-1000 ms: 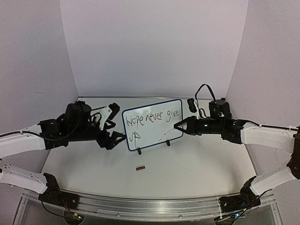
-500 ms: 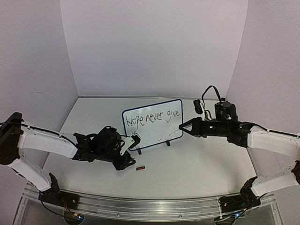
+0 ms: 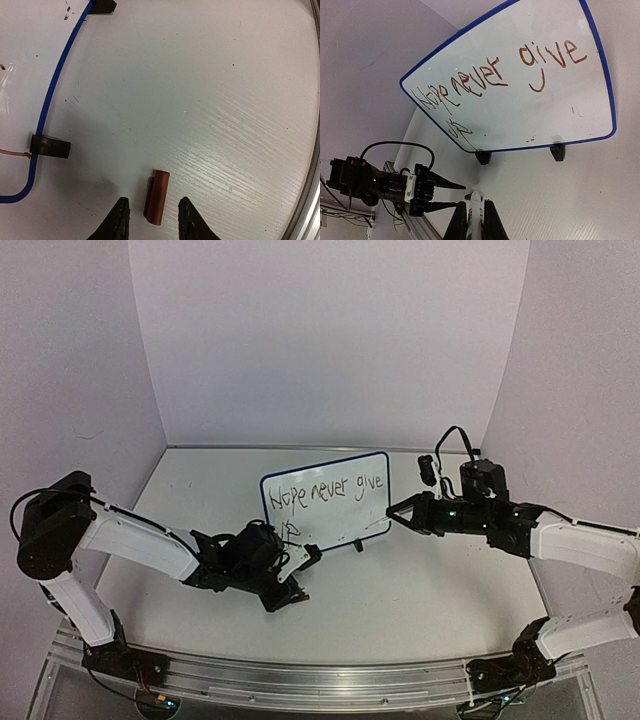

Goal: Write a sentence on the whiteboard
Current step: Pick up the pen cap from the center of the board.

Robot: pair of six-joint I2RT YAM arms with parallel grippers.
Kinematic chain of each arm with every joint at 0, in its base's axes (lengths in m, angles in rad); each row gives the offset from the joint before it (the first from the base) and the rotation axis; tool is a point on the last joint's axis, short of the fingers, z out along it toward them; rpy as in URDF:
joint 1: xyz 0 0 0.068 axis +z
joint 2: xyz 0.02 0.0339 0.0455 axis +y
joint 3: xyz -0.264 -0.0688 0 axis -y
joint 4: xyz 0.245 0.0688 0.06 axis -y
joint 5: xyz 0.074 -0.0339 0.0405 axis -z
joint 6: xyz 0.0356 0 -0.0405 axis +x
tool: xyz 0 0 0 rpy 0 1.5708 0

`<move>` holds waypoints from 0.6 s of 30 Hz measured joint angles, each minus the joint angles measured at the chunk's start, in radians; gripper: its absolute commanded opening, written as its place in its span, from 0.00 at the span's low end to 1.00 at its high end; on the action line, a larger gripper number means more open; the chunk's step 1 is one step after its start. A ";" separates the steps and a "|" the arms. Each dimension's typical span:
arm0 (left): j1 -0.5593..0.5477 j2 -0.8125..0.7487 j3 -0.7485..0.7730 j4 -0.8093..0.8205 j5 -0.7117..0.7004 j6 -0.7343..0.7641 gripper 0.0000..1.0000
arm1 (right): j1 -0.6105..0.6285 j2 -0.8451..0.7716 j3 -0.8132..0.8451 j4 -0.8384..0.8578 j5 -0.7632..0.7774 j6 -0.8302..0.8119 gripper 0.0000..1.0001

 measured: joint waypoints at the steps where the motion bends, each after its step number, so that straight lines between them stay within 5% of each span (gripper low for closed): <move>1: -0.003 0.009 0.000 0.000 -0.001 0.003 0.32 | 0.000 -0.004 -0.002 0.000 0.004 0.002 0.00; 18: -0.013 0.058 0.004 -0.002 -0.017 0.019 0.25 | 0.000 -0.012 -0.008 -0.001 0.024 0.011 0.00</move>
